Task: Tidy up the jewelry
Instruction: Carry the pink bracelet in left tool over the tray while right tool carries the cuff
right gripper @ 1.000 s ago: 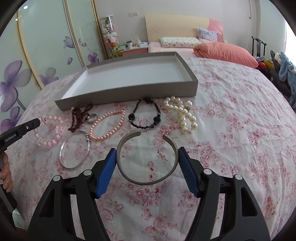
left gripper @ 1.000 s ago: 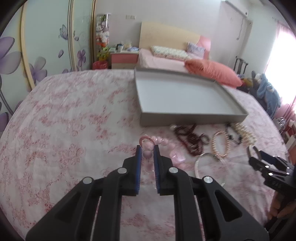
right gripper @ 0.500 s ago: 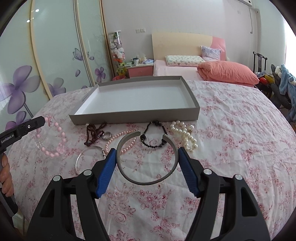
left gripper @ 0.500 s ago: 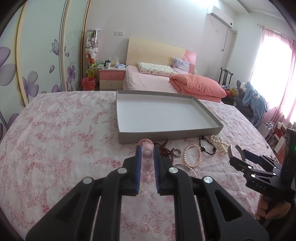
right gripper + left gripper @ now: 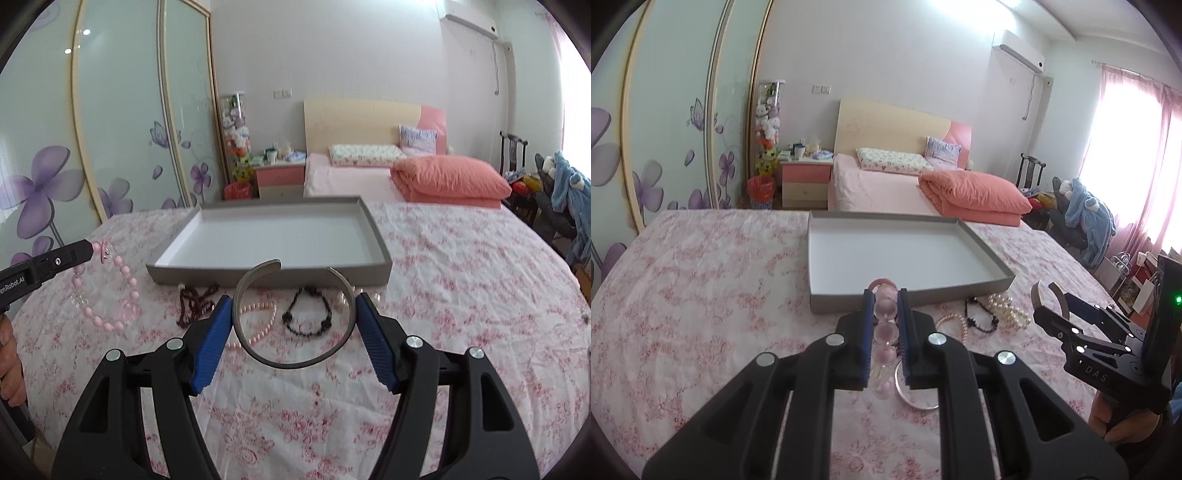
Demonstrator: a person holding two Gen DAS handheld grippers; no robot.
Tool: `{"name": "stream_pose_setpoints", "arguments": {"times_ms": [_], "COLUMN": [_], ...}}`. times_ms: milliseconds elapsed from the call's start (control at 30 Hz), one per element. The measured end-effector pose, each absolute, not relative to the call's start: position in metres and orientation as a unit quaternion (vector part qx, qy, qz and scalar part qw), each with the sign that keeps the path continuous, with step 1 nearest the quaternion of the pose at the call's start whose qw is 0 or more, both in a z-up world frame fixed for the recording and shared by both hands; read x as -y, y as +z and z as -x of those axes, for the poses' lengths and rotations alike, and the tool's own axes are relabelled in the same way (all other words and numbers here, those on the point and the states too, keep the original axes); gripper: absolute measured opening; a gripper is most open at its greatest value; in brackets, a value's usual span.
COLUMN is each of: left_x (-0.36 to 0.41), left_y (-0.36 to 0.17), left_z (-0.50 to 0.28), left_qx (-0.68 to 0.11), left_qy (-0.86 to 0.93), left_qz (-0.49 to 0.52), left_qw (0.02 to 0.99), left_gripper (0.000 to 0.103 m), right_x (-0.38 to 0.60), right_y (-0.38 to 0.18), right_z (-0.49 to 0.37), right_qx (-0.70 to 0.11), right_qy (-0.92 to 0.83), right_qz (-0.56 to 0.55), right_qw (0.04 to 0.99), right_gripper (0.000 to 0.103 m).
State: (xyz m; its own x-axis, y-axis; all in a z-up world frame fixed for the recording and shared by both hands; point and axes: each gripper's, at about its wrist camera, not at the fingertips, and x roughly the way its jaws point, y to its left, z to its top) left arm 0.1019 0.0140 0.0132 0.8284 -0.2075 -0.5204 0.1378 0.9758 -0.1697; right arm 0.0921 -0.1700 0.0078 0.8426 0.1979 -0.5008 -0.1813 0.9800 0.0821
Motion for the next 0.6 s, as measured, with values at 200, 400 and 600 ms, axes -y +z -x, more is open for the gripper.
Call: {"name": "stream_pose_setpoints", "arguments": {"times_ms": [200, 400, 600], "left_x": [-0.002, 0.007, 0.010], "left_y": [0.027, 0.039, 0.046], "left_z": [-0.102, -0.112, -0.134], "left_qx": [-0.253, -0.237, -0.229], "left_qy": [-0.094, -0.088, -0.067], "left_qz": [0.051, 0.047, 0.047], "left_qw": [0.962, 0.966, 0.970], "left_gripper": [0.013, 0.013, 0.013], "right_x": [0.169, 0.168, 0.168], "right_y": [0.025, 0.042, 0.053], "right_z": [-0.092, -0.099, -0.114], "right_qx": [-0.217, -0.170, -0.140], "right_qy": [0.094, 0.087, 0.082], "right_qz": [-0.006, 0.003, 0.007], "right_qw": [0.972, 0.982, 0.987], "right_gripper": [0.067, 0.067, 0.067]}}
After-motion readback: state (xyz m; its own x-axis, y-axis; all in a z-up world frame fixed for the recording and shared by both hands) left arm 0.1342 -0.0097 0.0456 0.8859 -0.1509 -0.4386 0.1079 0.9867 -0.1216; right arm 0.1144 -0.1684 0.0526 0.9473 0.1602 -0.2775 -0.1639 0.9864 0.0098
